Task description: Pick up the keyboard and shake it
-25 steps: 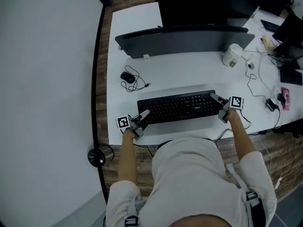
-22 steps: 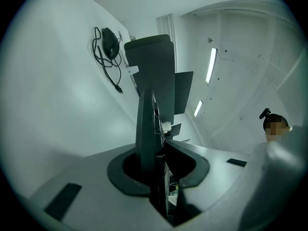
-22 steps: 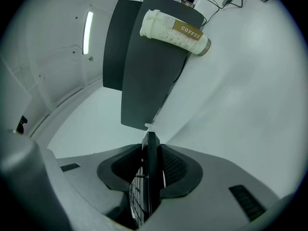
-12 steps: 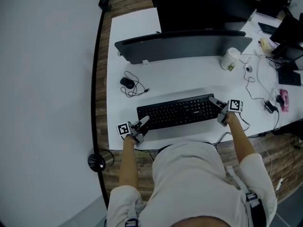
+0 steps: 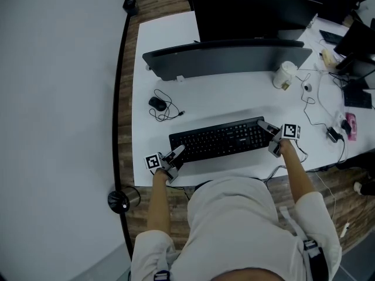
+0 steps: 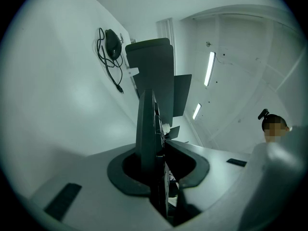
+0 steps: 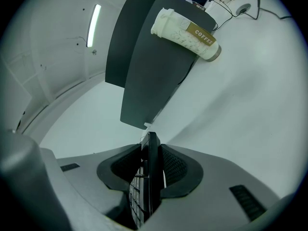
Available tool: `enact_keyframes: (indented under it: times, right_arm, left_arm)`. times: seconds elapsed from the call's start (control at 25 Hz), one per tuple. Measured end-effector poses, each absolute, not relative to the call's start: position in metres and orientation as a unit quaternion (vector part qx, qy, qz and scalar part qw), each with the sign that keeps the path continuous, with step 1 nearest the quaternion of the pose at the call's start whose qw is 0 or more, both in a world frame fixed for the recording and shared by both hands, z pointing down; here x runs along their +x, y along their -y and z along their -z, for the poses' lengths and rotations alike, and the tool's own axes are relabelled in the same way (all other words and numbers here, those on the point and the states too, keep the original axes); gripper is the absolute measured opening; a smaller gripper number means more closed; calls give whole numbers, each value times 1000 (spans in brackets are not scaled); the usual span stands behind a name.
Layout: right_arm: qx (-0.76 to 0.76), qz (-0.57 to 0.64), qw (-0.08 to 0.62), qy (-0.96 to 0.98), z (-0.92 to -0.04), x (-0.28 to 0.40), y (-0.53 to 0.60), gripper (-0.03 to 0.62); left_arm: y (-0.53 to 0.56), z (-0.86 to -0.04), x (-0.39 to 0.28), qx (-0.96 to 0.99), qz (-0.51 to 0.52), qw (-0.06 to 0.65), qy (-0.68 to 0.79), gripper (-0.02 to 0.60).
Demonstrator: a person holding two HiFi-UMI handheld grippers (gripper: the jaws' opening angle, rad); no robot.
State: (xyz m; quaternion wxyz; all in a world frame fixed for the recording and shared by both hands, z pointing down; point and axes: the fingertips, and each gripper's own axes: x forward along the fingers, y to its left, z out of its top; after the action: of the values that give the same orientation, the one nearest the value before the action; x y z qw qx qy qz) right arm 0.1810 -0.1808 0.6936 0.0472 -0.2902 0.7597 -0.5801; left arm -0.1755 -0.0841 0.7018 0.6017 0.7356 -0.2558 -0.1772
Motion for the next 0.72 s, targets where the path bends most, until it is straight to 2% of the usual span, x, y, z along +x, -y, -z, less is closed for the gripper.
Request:
enact_keyframes:
  times: [0.72]
  right_arm:
    - [-295, 582, 48, -757, -692, 183, 180, 152]
  left_arm:
    - [85, -704, -174, 741, 174, 593, 261, 109]
